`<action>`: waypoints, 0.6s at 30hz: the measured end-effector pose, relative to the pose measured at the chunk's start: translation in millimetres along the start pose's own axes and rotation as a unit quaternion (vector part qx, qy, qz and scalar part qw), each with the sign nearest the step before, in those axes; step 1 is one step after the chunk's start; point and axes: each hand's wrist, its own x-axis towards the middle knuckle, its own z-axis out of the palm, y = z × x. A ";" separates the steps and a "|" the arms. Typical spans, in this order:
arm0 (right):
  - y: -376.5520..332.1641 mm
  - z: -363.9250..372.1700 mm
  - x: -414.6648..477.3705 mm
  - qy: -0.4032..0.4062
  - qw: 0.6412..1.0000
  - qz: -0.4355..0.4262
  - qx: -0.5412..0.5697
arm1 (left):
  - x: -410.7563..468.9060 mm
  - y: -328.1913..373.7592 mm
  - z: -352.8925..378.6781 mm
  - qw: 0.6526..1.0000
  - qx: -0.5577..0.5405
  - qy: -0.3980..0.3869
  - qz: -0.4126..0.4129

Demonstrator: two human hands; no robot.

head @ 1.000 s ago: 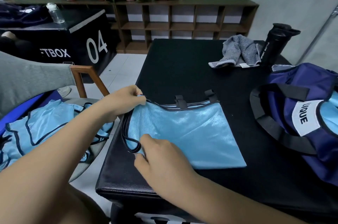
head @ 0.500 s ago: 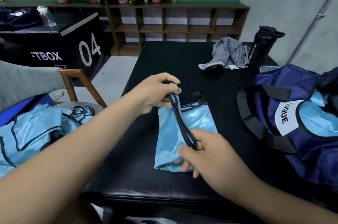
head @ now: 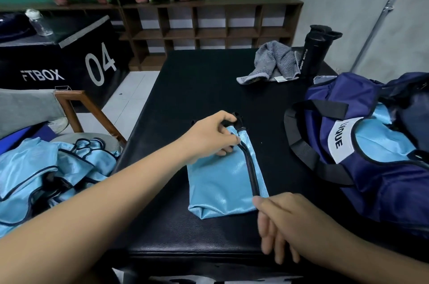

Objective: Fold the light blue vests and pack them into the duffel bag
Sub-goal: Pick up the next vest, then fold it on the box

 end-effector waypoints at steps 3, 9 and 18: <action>5.4 -3.8 -6.8 0.108 0.965 -0.129 -0.199 | -16.5 0.4 -8.1 0.995 0.068 0.010 0.072; 14.4 -0.3 9.8 0.178 0.775 -0.430 -0.427 | -58.3 -5.6 -26.5 0.962 0.193 0.008 0.191; 16.2 -12.0 39.5 0.067 0.768 -0.377 -0.514 | -106.5 -34.0 -22.5 0.903 0.327 -0.061 0.271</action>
